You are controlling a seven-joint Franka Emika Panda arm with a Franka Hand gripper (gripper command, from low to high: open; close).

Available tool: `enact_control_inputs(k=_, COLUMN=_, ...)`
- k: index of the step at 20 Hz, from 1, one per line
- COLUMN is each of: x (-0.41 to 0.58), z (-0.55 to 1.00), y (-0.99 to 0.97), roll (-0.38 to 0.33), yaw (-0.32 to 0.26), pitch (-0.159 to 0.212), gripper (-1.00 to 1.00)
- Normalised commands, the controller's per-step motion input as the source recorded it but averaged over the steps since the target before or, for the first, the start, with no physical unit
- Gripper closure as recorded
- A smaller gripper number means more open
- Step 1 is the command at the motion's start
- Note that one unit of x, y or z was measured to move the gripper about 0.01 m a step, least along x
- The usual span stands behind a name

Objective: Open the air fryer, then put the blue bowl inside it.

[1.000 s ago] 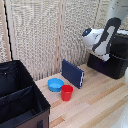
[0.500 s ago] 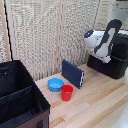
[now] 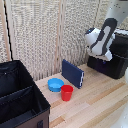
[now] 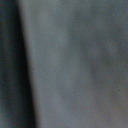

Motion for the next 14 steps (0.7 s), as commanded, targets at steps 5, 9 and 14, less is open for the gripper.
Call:
enact_control_inputs(k=5, x=-0.129, z=0.24, y=0.56, roll=0.173, yaw=-0.153, pitch=-0.040, gripper=1.00)
enact_control_inputs(k=9, x=-0.205, z=0.27, y=0.77, roll=0.100, yaw=-0.120, pitch=-0.156, gripper=1.00)
enact_control_inputs(k=14, x=-0.202, z=0.06, y=0.92, roll=0.033, yaw=-0.049, pitch=-0.172, gripper=1.00)
